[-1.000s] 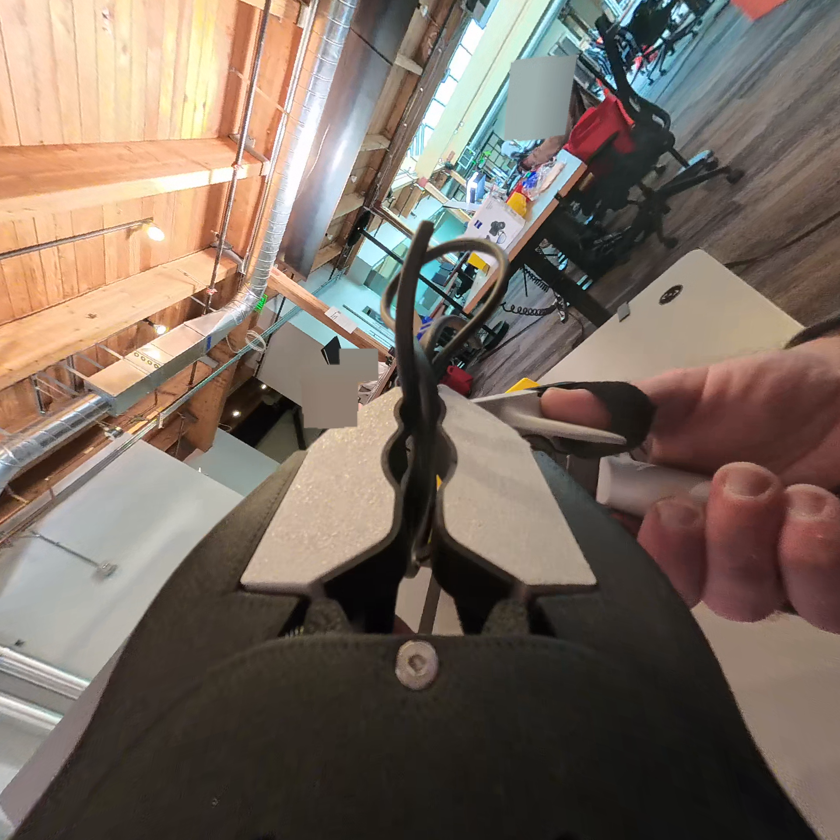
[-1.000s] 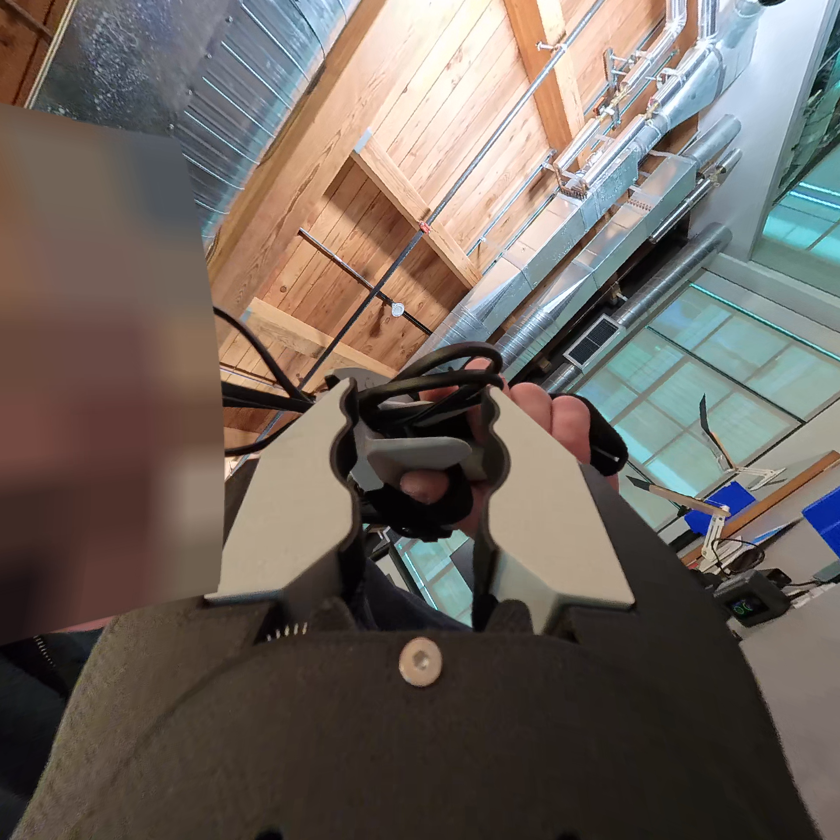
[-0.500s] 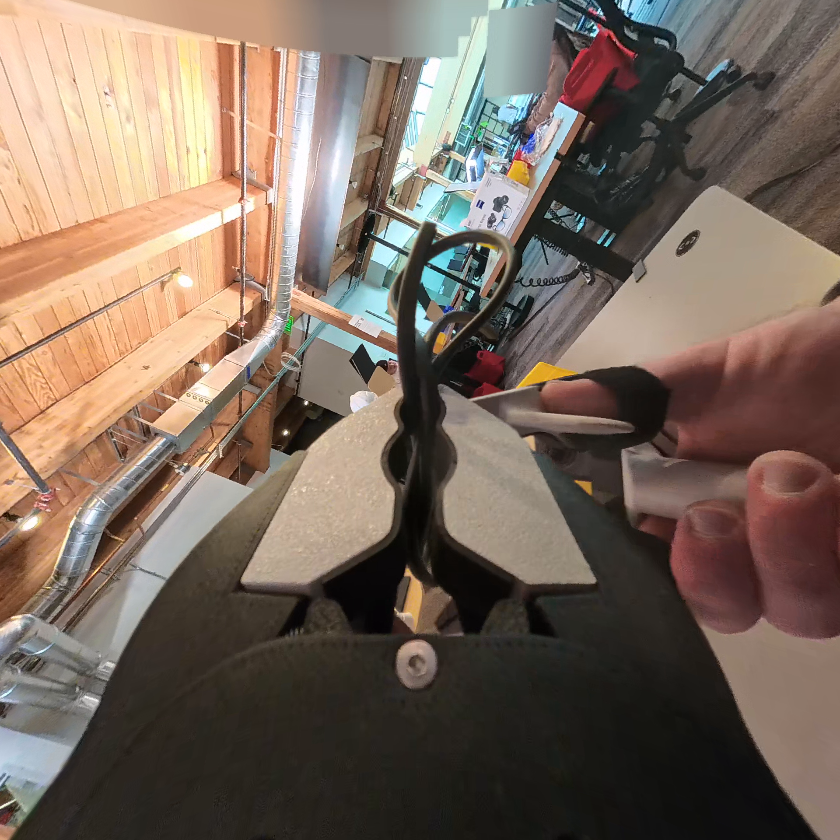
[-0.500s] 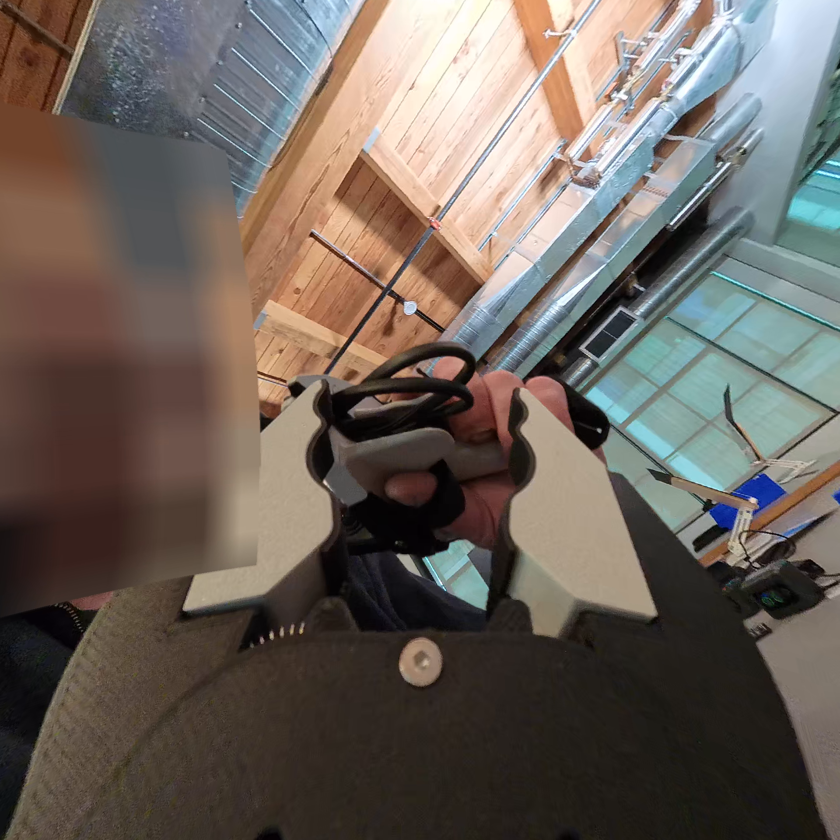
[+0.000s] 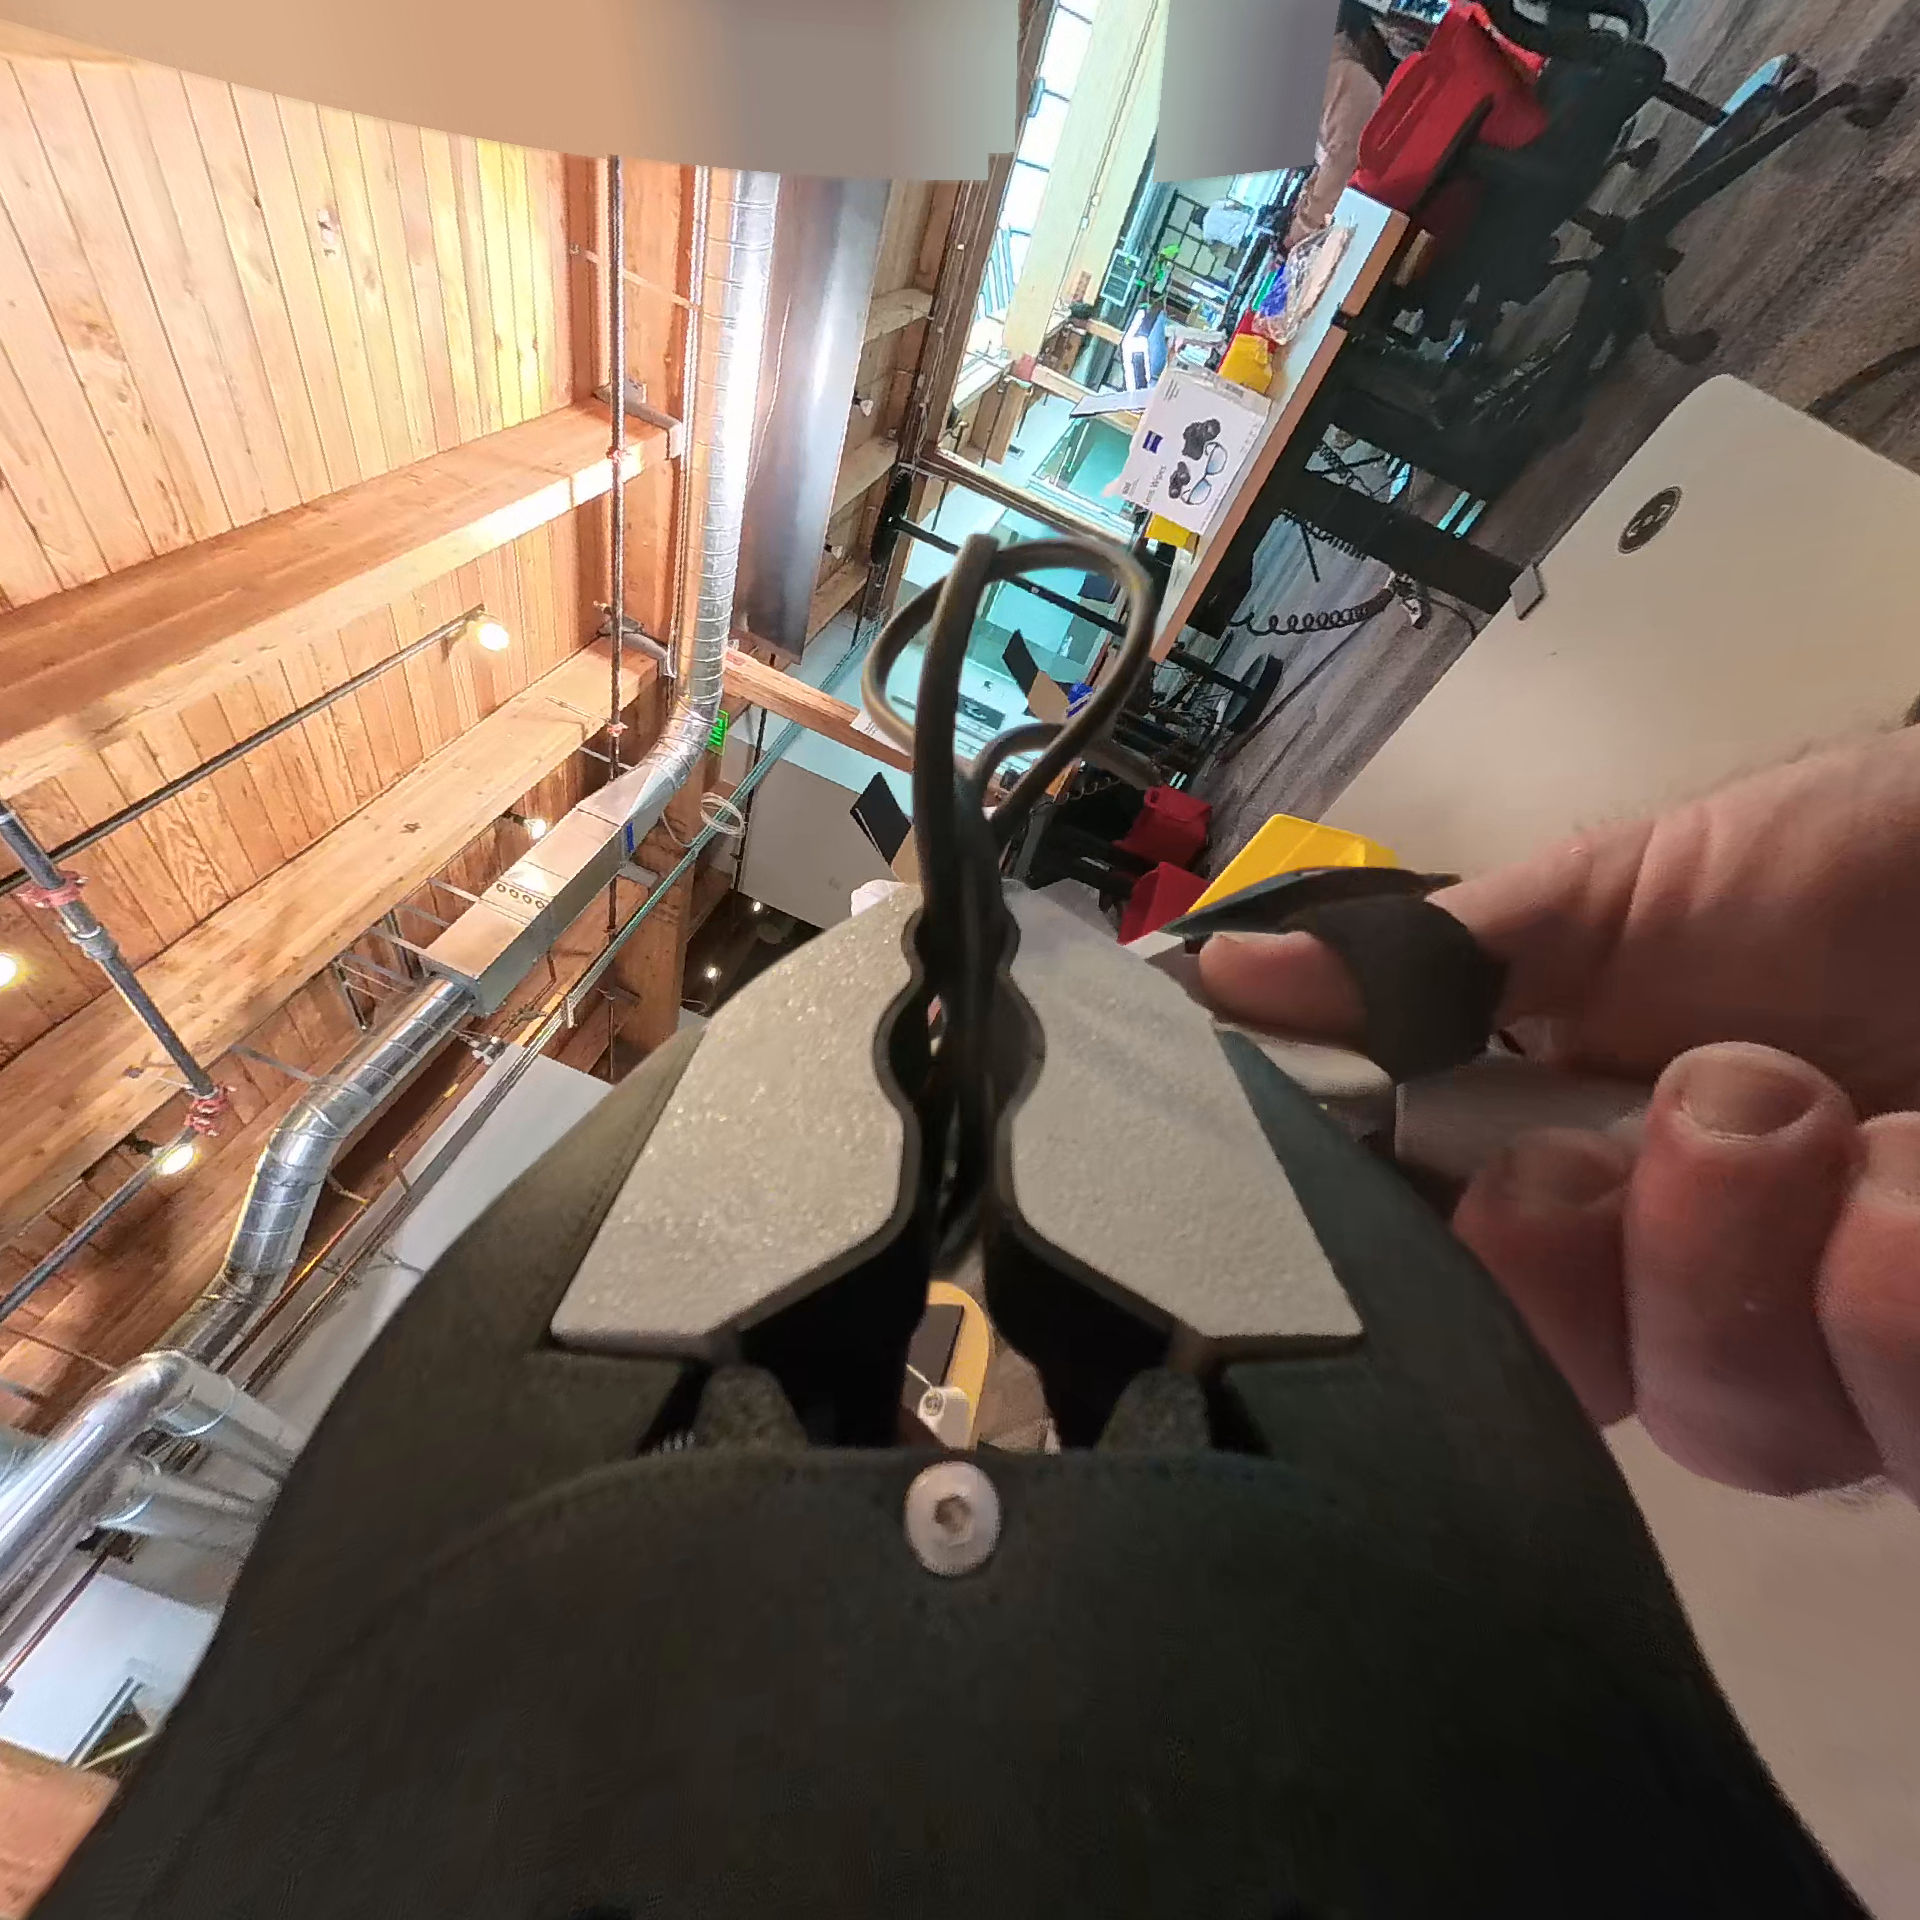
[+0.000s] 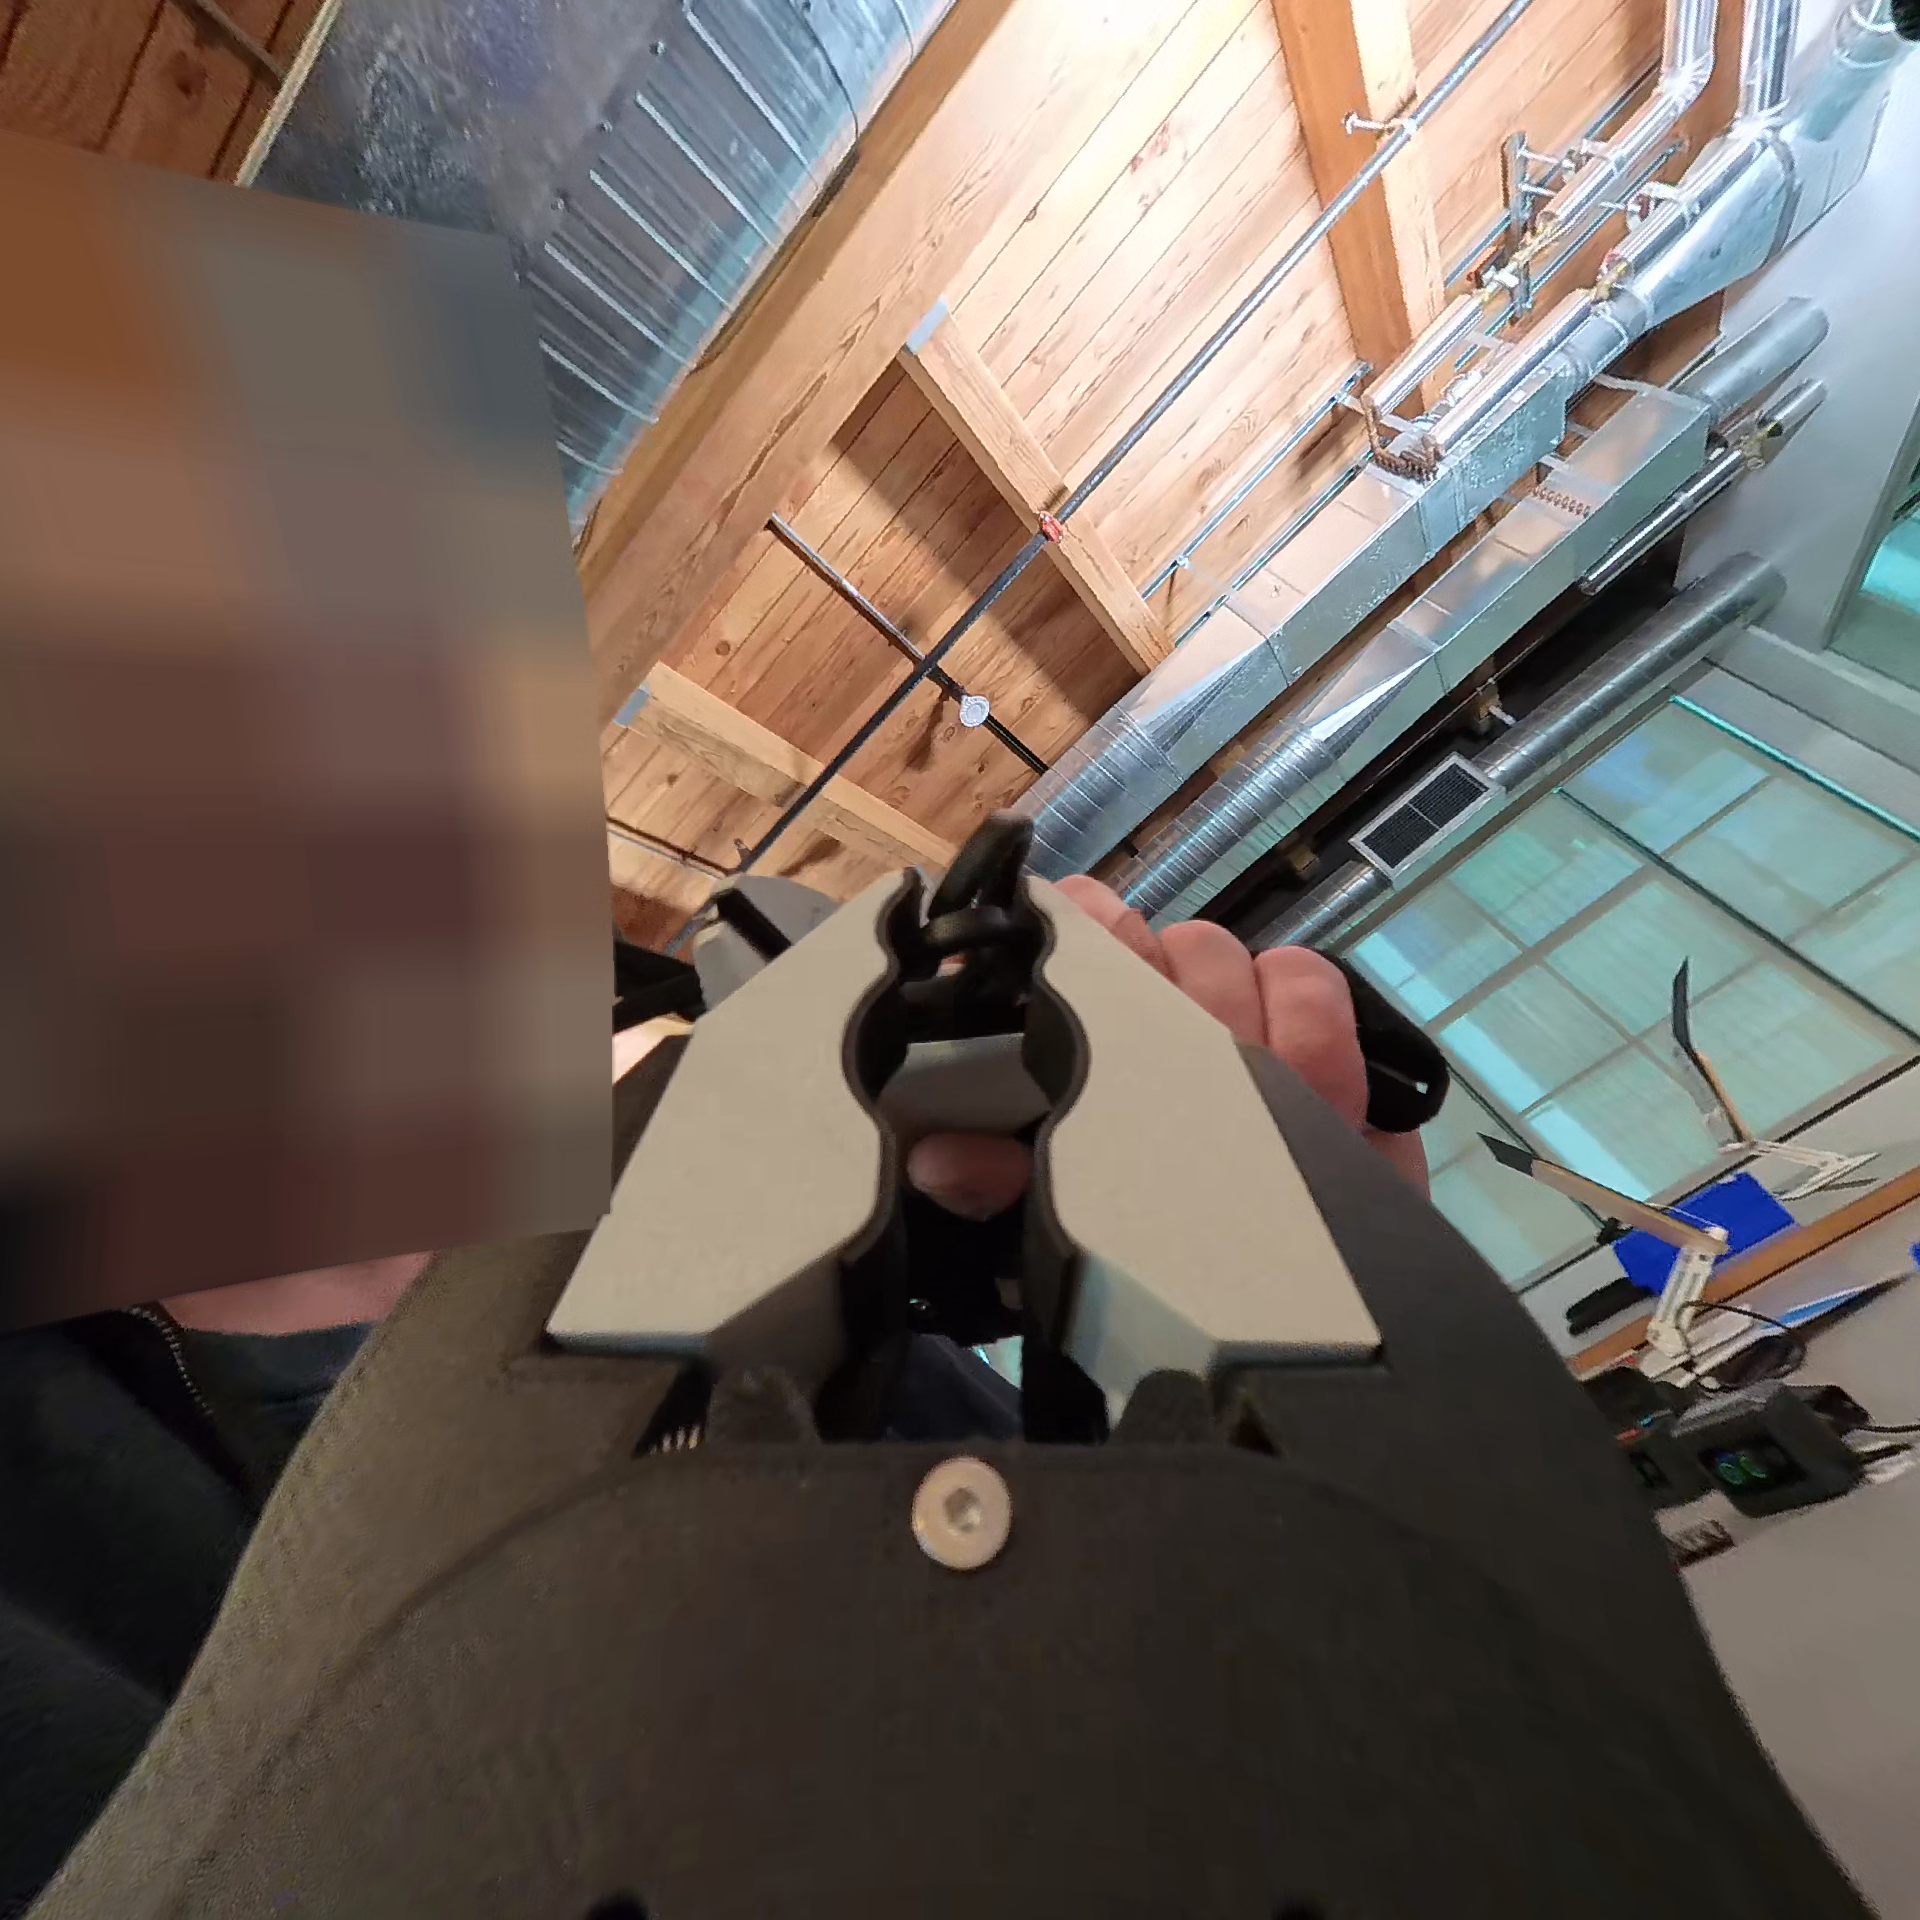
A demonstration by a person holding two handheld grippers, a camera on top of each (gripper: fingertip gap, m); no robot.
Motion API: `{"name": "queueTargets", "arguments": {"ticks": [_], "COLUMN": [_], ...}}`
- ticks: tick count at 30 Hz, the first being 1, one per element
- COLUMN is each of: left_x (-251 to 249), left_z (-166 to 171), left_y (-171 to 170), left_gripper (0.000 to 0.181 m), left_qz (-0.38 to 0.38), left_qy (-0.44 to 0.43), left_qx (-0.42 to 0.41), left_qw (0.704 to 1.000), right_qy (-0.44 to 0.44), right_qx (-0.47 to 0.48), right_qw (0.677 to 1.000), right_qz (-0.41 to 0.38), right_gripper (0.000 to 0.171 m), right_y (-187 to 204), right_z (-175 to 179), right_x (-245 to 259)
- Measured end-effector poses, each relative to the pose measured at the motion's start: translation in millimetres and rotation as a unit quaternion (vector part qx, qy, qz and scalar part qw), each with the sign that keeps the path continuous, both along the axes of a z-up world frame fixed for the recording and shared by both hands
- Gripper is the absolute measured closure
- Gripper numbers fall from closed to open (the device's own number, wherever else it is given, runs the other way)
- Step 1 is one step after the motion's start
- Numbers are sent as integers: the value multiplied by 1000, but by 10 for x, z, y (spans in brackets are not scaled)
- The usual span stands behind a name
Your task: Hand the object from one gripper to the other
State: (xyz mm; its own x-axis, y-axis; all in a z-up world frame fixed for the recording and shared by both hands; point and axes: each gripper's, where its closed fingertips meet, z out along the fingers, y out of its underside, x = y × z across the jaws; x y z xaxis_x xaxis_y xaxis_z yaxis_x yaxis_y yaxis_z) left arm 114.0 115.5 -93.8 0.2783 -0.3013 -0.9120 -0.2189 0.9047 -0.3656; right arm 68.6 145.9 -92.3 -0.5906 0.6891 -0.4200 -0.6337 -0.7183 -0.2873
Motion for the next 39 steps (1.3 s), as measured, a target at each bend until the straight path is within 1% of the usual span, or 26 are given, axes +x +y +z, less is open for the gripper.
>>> {"name": "queueTargets", "arguments": {"ticks": [1, 6, 8, 11, 12, 17, 24, 27, 30, 33, 36, 39], "left_x": [-3, -20, -33, -61, -68, -90, -120, -148, -198, -283, -475, -770], "left_z": [-3, -11, -7, -6, -12, -75, -179, -193, -198, -200, -227, -143], "left_y": [16, 62, 98, 183, 205, 283, 337, 354, 366, 334, 357, 472], "left_gripper": [175, 175, 174, 167, 163, 158, 157, 154, 150, 144, 140, 139], "left_qz": [4, 8, 7, 15, 15, 20, 28, 28, 19, -20, -58, -74], "left_qy": [-2, -16, -27, -51, -57, -68, -68, -72, -81, -91, -97, -127], "left_qx": [-1, -16, -37, -62, -75, -116, -135, -144, -167, -212, -282, -337], "left_qw": [1000, 1000, 999, 997, 995, 991, 988, 986, 982, 973, 953, 930], "right_qy": [-7, -44, -57, -89, -105, -167, -235, -254, -287, -319, -340, -380], "right_qx": [6, 17, 15, 12, 12, 21, 48, 65, 96, 124, 145, 176], "right_qw": [1000, 997, 996, 990, 987, 970, 942, 930, 908, 883, 863, 829], "right_qz": [-9, -53, -71, -109, -124, -174, -234, -257, -288, -321, -344, -370], "right_gripper": [163, 167, 167, 168, 167, 167, 167, 167, 167, 167, 168, 167], "right_y": [-6, 50, 98, 205, 244, 348, 428, 448, 463, 509, 559, 600], "right_z": [6, 12, 7, -22, -42, -98, -106, -74, -42, 5, 75, 93], "right_x": [4, 38, 67, 122, 138, 206, 275, 313, 328, 392, 479, 493]}}
